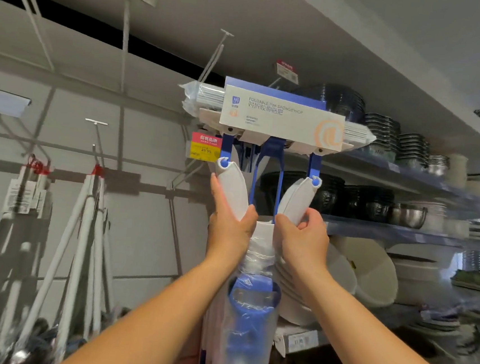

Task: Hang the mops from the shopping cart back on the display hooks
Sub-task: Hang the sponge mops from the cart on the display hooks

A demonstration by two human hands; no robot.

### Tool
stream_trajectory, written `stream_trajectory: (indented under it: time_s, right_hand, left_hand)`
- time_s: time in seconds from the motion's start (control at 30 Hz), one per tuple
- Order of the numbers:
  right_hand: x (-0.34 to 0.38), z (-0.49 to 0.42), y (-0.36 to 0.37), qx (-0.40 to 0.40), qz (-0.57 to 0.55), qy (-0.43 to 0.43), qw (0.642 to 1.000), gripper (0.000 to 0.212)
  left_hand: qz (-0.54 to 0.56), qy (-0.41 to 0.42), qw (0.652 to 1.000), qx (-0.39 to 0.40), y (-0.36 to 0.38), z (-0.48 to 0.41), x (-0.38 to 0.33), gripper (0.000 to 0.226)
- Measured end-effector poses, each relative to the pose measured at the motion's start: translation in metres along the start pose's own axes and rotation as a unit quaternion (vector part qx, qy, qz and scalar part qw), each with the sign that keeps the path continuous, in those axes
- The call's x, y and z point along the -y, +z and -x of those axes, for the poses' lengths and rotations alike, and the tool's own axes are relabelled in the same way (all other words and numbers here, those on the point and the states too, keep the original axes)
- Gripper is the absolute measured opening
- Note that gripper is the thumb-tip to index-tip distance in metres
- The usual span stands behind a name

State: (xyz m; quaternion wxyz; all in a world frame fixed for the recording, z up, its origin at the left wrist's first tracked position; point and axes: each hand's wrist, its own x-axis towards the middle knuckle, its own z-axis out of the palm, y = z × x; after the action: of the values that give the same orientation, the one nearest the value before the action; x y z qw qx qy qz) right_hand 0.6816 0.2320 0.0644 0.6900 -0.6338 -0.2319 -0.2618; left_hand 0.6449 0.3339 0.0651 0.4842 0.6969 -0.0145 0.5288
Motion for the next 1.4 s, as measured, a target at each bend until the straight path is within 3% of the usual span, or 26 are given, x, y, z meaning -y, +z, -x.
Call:
stream_trajectory:
  time_s: [0.23,0.47,0.73,0.93,1.4]
  right_hand:
    - [-0.033,-0.038,0.025,-0.009,0.009,0.011,1.000,0.032]
    - [-0.044,-0.081,0.040,-0.049,0.019,0.010,0.999,0.021]
    - [-0.053,-0.111,0.040,-0.059,0.052,-0.005,0.997,0.026]
    - [-0.054,-0.149,0.053,-0.039,0.053,-0.025,0.997,0.024]
    - [-0.063,-0.256,0.072,0.039,-0.067,-0.062,0.995,0.028]
  left_hand:
    - [-0.023,0.008,1.000,0.009,0.019,-0.041,0.039,0.089]
    - [-0.005,0.046,0.998,0.042,0.042,-0.087,0.056,0.090]
    - [-0.003,0.043,0.997,0.060,0.062,-0.111,0.065,0.088]
    - [-0.005,0.056,0.998,0.024,0.074,-0.144,0.064,0.086]
    - [-0.053,0.130,0.987,-0.079,0.122,-0.219,0.063,0.087]
